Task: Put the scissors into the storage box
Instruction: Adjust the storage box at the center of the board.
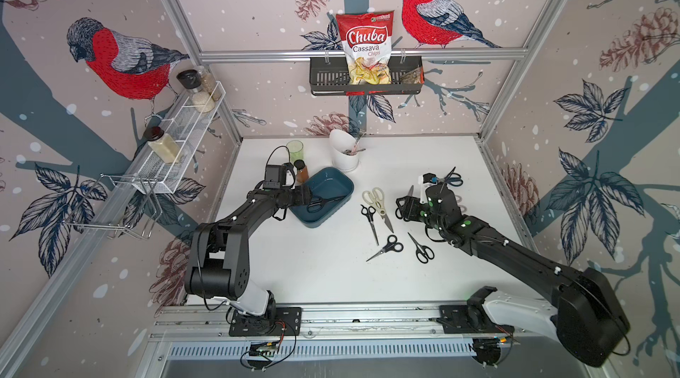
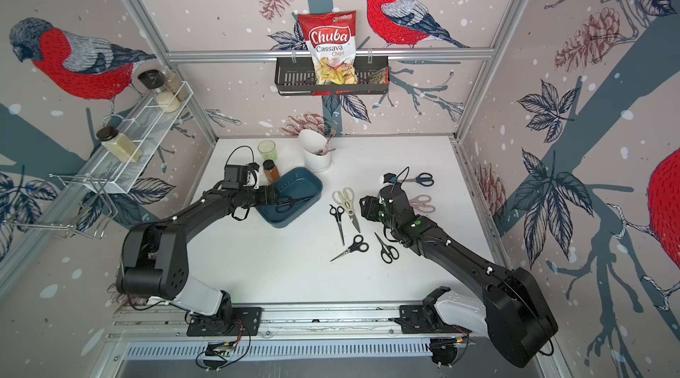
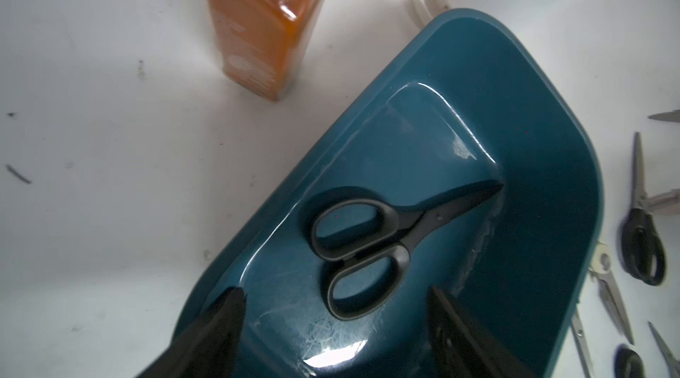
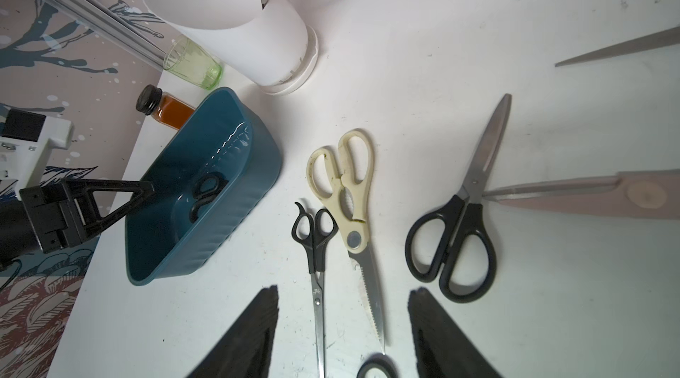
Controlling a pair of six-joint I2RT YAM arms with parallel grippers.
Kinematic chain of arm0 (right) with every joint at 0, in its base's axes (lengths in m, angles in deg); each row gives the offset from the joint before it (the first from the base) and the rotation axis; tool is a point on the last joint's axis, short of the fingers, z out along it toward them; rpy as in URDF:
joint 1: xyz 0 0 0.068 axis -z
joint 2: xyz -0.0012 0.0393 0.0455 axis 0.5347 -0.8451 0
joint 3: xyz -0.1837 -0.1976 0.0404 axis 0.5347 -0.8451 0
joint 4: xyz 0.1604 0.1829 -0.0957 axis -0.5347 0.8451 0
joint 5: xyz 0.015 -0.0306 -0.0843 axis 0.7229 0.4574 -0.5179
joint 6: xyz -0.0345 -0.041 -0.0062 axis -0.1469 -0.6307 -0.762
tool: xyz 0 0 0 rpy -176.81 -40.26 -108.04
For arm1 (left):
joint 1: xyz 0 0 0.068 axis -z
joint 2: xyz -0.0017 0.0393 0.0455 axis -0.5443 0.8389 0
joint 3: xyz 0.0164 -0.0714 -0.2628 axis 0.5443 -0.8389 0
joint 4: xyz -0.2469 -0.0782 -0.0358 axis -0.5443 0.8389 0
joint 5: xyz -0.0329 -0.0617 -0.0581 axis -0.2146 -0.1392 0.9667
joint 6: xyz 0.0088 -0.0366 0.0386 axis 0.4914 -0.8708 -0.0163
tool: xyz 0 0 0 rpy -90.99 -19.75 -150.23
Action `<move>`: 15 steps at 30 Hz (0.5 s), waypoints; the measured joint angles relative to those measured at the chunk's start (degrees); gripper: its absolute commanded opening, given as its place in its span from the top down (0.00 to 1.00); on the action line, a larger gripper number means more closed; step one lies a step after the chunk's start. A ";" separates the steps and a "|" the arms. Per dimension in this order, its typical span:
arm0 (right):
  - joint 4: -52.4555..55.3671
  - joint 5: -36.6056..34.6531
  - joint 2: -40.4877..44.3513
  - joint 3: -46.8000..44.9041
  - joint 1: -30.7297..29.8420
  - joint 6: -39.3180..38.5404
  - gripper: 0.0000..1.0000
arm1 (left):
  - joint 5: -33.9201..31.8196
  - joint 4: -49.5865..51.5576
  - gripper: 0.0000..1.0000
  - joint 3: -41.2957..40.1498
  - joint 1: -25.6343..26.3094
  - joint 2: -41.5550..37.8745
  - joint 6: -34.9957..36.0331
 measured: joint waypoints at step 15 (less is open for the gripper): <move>-0.31 4.37 -7.54 1.77 -0.13 -0.94 0.39 | -1.57 4.70 0.31 -3.61 7.98 -5.79 -6.14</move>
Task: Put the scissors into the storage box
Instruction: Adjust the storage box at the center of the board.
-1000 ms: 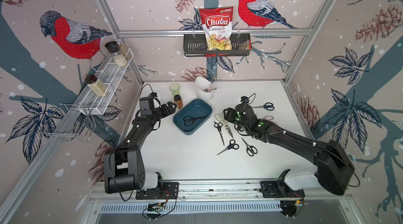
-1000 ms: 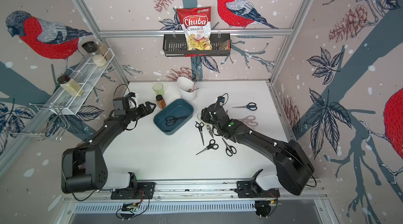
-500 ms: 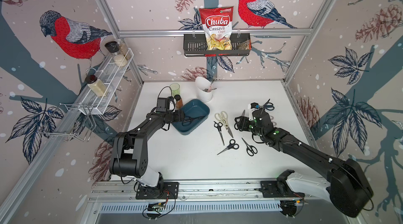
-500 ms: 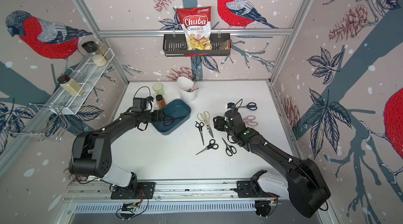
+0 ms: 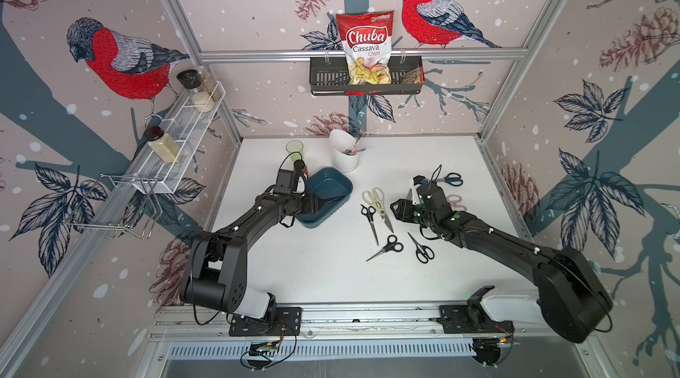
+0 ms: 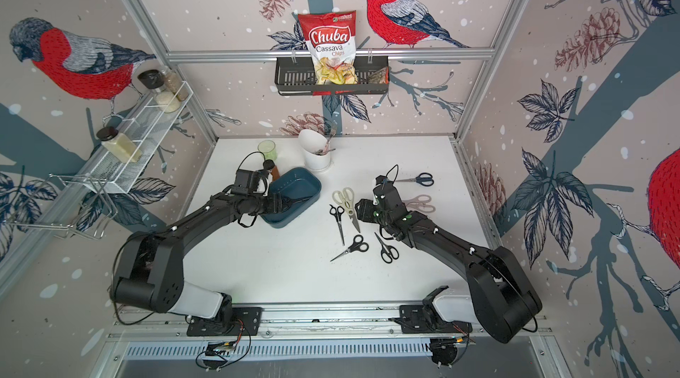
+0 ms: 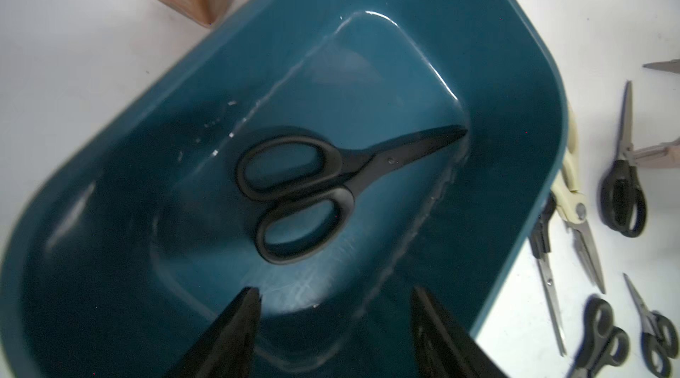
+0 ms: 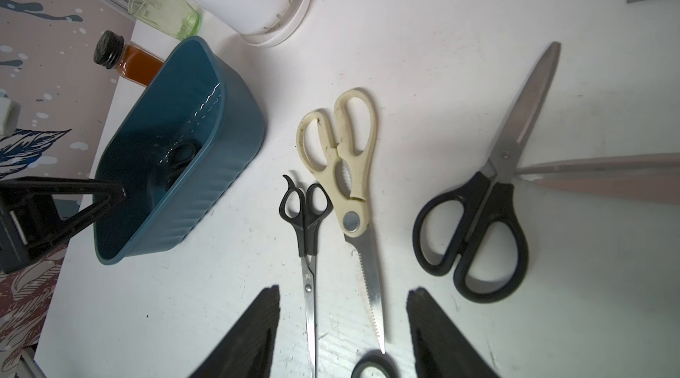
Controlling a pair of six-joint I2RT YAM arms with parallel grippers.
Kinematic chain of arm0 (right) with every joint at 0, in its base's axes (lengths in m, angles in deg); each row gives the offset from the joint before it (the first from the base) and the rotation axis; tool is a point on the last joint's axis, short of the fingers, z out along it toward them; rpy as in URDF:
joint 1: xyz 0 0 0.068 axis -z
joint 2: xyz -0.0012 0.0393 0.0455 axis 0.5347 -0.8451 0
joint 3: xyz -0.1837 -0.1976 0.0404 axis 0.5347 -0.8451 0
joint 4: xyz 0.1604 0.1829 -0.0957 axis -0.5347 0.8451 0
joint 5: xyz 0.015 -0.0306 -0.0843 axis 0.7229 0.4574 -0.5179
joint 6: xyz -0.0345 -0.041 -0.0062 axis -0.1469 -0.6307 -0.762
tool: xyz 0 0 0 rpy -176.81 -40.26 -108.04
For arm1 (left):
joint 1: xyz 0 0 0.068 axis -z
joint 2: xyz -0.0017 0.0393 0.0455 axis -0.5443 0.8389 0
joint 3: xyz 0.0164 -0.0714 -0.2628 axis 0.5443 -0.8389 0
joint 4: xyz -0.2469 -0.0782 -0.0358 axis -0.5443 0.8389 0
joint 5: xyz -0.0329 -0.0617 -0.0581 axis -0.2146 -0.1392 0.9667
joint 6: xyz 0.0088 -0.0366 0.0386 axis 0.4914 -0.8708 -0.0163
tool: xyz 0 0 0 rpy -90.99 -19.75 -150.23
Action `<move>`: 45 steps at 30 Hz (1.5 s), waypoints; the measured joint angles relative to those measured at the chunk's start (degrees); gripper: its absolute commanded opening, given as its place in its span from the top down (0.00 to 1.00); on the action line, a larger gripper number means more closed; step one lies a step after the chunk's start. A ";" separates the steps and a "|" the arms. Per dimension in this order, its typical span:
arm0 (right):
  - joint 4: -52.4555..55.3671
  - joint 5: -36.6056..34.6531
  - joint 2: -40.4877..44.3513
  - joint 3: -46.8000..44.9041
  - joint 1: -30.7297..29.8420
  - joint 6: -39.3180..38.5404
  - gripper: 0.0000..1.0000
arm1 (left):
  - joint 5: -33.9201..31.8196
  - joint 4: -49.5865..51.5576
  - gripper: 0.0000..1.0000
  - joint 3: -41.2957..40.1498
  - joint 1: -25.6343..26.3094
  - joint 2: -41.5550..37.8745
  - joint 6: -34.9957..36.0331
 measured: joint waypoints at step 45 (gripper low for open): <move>10.43 -2.27 -10.99 12.57 -6.34 -4.85 0.58 | -11.50 -11.23 0.17 2.16 18.49 -10.25 -32.81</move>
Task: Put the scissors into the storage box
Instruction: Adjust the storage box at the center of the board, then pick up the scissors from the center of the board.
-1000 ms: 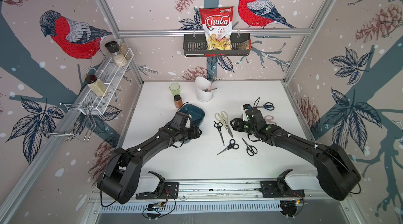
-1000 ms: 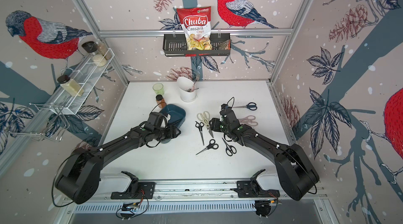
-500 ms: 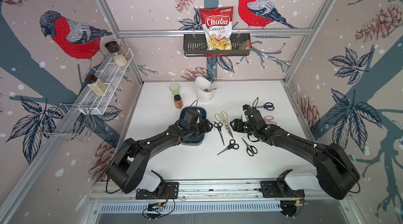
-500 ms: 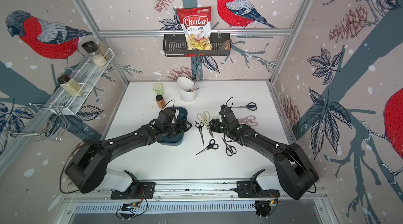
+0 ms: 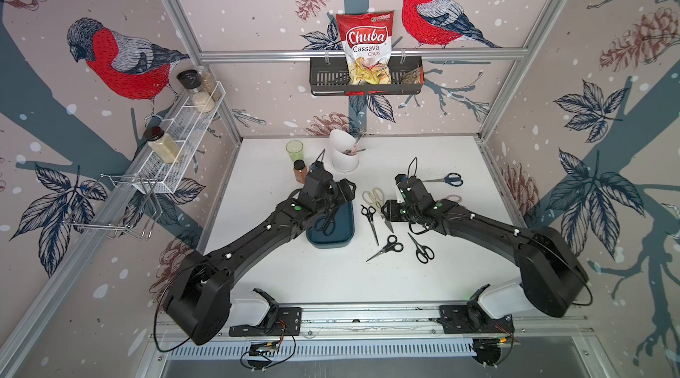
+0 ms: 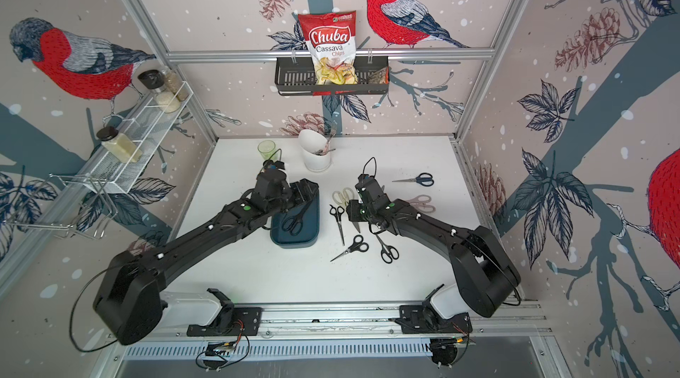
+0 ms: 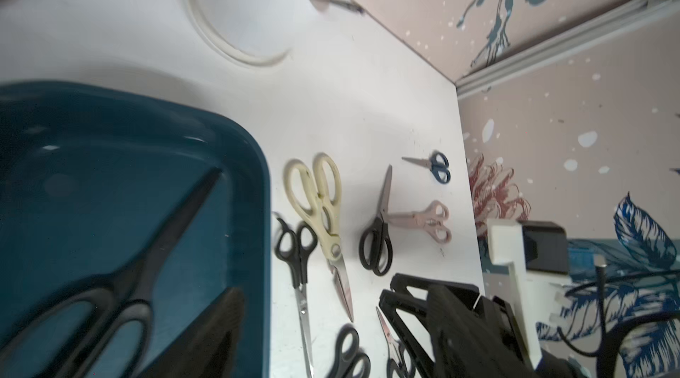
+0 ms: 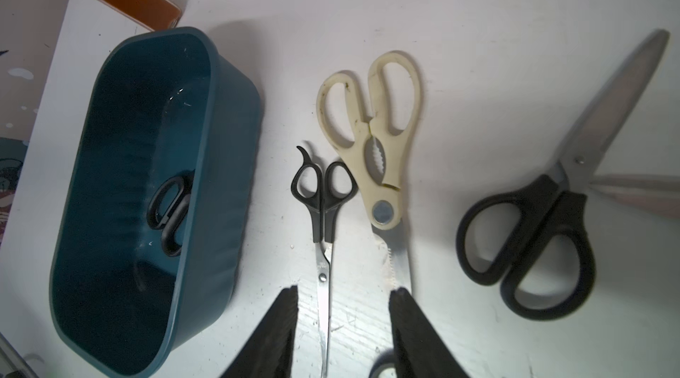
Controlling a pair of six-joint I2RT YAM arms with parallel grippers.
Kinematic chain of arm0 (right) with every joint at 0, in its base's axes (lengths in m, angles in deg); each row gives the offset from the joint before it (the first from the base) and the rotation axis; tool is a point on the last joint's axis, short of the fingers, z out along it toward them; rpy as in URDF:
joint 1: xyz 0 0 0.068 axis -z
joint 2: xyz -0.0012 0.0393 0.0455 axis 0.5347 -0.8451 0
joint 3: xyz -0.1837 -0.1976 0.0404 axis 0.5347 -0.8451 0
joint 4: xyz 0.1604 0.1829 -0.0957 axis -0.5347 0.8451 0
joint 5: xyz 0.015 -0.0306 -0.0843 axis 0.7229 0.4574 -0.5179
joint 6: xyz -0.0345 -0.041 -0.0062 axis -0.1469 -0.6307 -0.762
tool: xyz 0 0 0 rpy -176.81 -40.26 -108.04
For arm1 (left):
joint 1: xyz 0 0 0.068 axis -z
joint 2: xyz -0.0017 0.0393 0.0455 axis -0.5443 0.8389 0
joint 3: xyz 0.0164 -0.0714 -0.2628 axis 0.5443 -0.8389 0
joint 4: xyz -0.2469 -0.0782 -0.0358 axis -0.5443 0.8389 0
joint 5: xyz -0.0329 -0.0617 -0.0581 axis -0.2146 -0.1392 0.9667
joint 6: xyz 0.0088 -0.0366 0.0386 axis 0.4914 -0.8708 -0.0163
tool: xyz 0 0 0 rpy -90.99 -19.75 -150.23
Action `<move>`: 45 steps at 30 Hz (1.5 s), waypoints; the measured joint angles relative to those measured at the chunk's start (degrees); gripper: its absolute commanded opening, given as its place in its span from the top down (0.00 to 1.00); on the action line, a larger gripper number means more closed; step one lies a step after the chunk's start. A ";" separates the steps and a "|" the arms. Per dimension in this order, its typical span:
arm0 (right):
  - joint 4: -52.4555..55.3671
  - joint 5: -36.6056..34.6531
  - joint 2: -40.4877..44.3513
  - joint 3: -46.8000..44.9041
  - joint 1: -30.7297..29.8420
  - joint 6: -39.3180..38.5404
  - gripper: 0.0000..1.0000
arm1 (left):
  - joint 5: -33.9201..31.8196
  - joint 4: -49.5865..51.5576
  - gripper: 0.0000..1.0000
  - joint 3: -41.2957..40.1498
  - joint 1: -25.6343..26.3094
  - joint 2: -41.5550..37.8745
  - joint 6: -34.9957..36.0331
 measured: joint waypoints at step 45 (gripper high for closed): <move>20.63 -9.88 -32.44 33.55 -8.94 -1.53 0.74 | 5.42 0.57 0.13 -26.56 -26.40 -22.80 1.57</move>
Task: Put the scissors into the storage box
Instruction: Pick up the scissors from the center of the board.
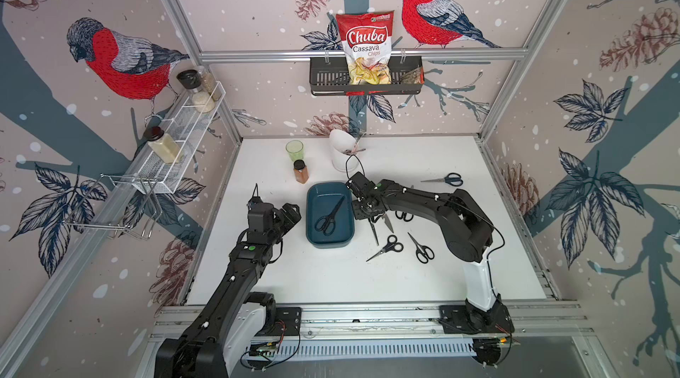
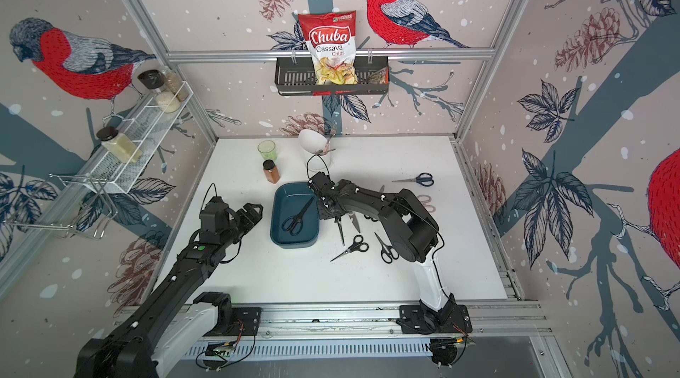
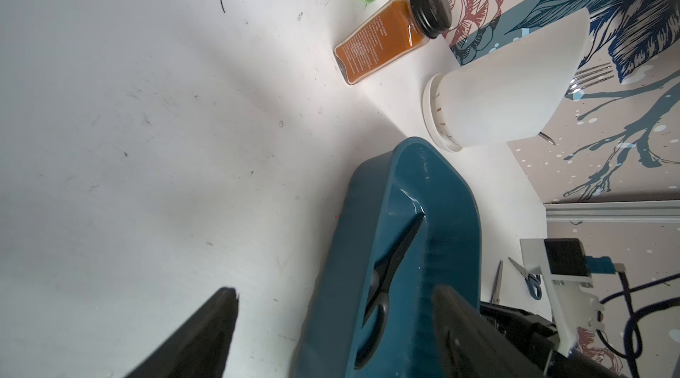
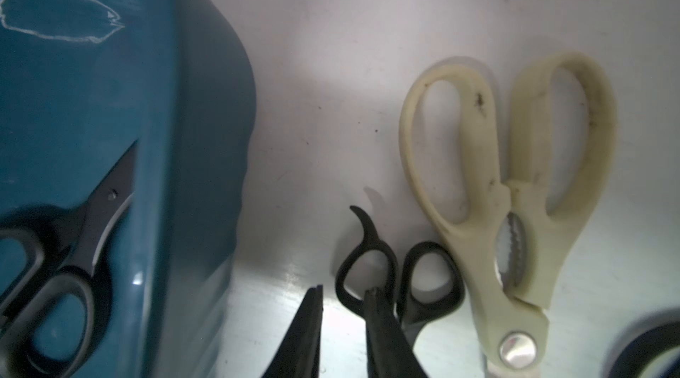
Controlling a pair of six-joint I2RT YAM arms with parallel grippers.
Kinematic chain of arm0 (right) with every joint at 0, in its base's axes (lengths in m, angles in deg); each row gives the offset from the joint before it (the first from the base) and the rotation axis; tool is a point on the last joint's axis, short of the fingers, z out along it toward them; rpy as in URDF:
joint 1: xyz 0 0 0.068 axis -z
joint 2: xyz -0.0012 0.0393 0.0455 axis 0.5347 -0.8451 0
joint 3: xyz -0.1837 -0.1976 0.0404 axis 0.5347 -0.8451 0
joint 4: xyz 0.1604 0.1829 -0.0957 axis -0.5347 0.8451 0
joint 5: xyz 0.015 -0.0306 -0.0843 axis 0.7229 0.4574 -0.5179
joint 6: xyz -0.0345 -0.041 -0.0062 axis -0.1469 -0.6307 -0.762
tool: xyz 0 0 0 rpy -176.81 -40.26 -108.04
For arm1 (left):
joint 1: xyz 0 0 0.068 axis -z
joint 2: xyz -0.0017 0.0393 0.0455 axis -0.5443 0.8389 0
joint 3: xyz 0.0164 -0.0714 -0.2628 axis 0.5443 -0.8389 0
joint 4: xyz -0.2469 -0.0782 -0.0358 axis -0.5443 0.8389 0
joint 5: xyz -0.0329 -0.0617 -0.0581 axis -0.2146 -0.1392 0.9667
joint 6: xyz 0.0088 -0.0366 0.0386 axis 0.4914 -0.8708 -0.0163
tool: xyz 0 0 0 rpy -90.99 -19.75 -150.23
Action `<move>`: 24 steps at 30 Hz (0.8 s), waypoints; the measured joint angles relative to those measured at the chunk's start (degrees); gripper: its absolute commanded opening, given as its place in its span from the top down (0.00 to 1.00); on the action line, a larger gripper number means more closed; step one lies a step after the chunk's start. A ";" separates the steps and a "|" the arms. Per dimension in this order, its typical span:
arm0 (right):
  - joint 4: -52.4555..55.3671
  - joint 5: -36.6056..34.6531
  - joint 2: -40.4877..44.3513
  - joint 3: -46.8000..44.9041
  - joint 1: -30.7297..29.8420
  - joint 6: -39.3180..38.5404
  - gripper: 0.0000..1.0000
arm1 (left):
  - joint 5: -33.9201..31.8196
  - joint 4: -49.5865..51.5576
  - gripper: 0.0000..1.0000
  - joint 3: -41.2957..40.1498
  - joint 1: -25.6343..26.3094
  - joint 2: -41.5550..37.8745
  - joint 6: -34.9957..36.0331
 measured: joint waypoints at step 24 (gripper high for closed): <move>-1.86 -2.80 -3.85 1.81 -0.26 0.02 0.84 | 1.25 0.02 0.13 -0.04 -0.72 -0.63 0.37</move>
